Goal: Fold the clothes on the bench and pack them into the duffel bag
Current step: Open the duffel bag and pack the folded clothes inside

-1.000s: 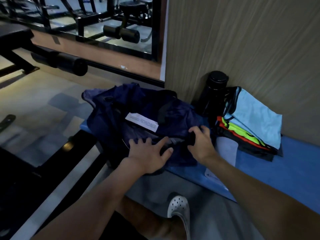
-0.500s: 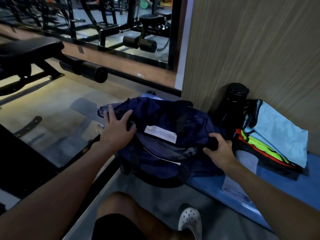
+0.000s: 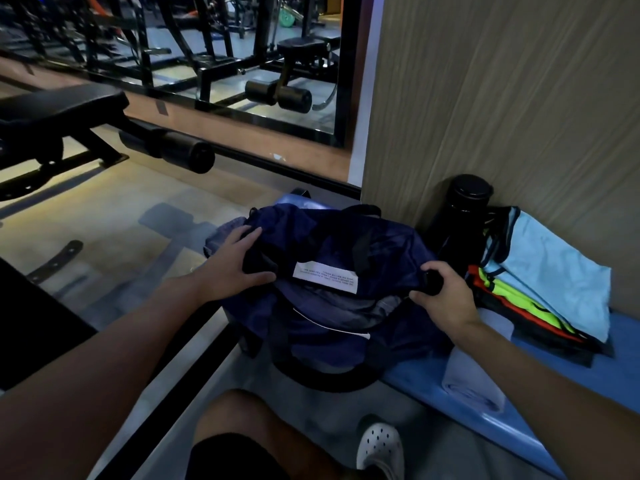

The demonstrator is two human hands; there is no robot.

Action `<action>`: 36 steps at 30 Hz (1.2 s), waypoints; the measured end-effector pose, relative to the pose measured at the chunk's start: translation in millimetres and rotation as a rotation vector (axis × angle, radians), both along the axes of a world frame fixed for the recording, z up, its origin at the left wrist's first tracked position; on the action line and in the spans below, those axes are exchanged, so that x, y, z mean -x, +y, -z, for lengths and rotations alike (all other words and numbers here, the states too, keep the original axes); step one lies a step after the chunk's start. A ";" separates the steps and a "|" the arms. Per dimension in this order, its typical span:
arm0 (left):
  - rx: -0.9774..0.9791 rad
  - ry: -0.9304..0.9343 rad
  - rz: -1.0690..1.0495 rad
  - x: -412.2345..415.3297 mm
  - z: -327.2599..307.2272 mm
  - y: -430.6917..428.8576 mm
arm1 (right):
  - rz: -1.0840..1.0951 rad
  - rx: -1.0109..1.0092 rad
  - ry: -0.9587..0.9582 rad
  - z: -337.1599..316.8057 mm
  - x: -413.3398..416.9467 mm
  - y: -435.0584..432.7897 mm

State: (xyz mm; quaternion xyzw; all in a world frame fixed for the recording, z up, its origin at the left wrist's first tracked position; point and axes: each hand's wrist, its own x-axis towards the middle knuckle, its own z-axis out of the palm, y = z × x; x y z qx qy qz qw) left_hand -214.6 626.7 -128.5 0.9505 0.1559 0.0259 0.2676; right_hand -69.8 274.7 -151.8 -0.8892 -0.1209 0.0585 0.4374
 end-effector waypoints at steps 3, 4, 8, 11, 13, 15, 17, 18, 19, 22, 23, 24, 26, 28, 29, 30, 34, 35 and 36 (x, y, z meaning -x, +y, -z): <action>-0.004 -0.021 0.006 3.6 -8.2 -3.5 | 0.006 -0.001 -0.033 -8.1 -0.4 1.0; 0.001 -0.026 0.010 4.7 -11.6 -5.0 | 0.004 -0.009 -0.046 -12.0 -0.6 1.6; -0.029 -0.102 -0.010 10.3 -31.1 -9.8 | -0.015 -0.046 -0.106 -31.5 2.6 5.0; -0.066 -0.125 0.004 18.3 -50.5 -13.6 | -0.025 -0.074 -0.141 -50.2 9.7 3.5; -0.064 -0.138 0.013 26.1 -62.7 -16.5 | -0.028 -0.088 -0.184 -63.3 15.1 -0.6; -0.091 -0.165 0.001 34.2 -78.0 -20.9 | -0.034 -0.110 -0.213 -79.9 21.8 -5.7; -0.129 -0.207 -0.005 40.4 -96.1 -24.9 | -0.038 -0.127 -0.245 -98.4 30.2 -11.1; -0.145 -0.226 -0.001 43.4 -105.9 -27.6 | -0.036 -0.141 -0.258 -107.9 35.1 -14.8; -0.159 -0.244 0.003 46.8 -115.7 -30.6 | -0.037 -0.163 -0.272 -117.4 40.2 -18.6; -0.186 -0.282 0.020 58.7 -140.0 -41.3 | -0.051 -0.245 -0.295 -145.7 58.9 -32.1; -0.191 -0.303 0.024 62.6 -146.9 -46.5 | -0.051 -0.262 -0.308 -154.7 64.9 -37.3; -0.190 -0.318 0.026 66.0 -153.7 -52.3 | -0.046 -0.275 -0.319 -162.8 70.7 -43.5; -0.184 -0.345 0.038 70.3 -167.1 -67.0 | -0.025 -0.299 -0.330 -177.1 81.1 -59.2; -0.189 -0.365 0.067 70.8 -180.0 -85.3 | 0.016 -0.315 -0.336 -189.8 90.3 -80.3; -0.195 -0.371 0.082 69.6 -186.3 -95.2 | 0.036 -0.322 -0.339 -195.0 94.6 -92.0; -0.199 -0.375 0.095 67.6 -192.1 -105.7 | 0.057 -0.328 -0.341 -199.2 98.4 -104.6; -0.183 -0.403 0.181 49.4 -207.3 -155.2 | 0.166 -0.313 -0.379 -209.4 110.4 -163.1; -0.177 -0.410 0.212 42.8 -209.7 -170.0 | 0.199 -0.309 -0.383 -210.8 113.5 -180.4; -0.174 -0.422 0.244 35.9 -211.1 -184.9 | 0.233 -0.304 -0.384 -211.8 117.1 -197.6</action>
